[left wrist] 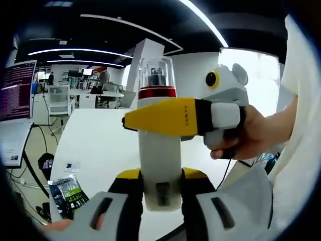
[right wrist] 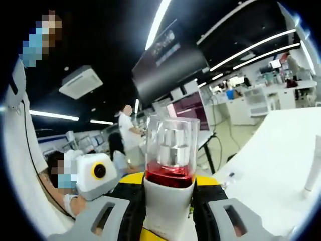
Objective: Arrange the skincare products in the storage area until every visible bottle or jar stands upright without overlapping.
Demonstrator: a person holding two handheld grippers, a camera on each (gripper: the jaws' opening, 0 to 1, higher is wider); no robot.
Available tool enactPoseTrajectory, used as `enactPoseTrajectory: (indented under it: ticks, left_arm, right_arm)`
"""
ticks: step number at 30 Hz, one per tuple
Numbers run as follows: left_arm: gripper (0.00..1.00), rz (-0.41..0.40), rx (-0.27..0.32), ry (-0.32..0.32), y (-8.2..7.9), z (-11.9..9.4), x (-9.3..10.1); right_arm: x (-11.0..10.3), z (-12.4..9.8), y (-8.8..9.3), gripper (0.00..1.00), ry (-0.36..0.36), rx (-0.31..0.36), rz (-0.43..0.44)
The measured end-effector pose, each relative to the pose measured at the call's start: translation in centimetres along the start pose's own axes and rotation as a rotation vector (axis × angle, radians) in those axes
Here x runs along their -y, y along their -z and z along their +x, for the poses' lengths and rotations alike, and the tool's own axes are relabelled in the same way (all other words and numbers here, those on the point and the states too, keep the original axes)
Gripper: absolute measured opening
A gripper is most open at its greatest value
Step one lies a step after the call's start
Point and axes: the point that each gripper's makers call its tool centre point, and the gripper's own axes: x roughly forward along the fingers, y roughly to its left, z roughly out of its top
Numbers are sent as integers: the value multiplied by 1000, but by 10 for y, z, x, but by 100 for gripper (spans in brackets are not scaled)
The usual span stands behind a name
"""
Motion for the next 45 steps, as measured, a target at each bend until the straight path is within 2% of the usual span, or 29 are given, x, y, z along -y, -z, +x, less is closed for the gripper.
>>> enactPoseTrajectory:
  ticks: [2, 8, 11, 14, 17, 22, 23, 29, 31, 34, 37, 40, 43, 45]
  left_arm:
    - [23, -7, -2, 24, 0, 0, 3]
    - [23, -97, 23, 134, -2, -3, 15]
    - [23, -133, 39, 164, -4, -4, 19]
    - [23, -134, 37, 172, -4, -3, 19]
    - [23, -135, 23, 184, -1, -5, 20]
    - [23, -140, 12, 190, 3, -8, 21]
    - [23, -139, 9, 189, 4, -7, 21]
    - [24, -121, -15, 180, 10, -2, 20]
    - [24, -102, -28, 175, 12, 0, 20]
    - [24, -64, -69, 164, 17, 3, 19]
    - [25, -46, -56, 143, 15, 4, 20]
    - [26, -73, 10, 108, 4, 5, 15]
    - [28, -64, 8, 88, 2, 3, 11]
    - [27, -56, 11, 97, 0, 3, 13]
  right_arm:
    - [-3, -2, 0, 40, -33, -16, 4]
    - [-10, -11, 2, 40, -107, -80, -8]
    - [-12, -13, 3, 41, -125, -121, -34]
    - [-12, -14, 7, 41, -126, -173, -47]
    - [-12, -14, 12, 41, -126, -210, -10]
    - [-15, -13, 18, 37, -115, -223, 54]
    - [-15, -13, 19, 34, -104, -228, 46]
    - [-11, -14, 22, 32, -51, -225, 23]
    - [-10, -14, 22, 32, -13, -208, -8]
    - [-7, -15, 26, 32, 24, -219, -56]
    - [-8, -15, 26, 32, 43, -215, -72]
    - [-11, -13, 28, 32, 50, -225, -80]
    - [-11, -12, 27, 32, 81, -217, -123]
    - [-12, -11, 25, 32, 91, -213, -130]
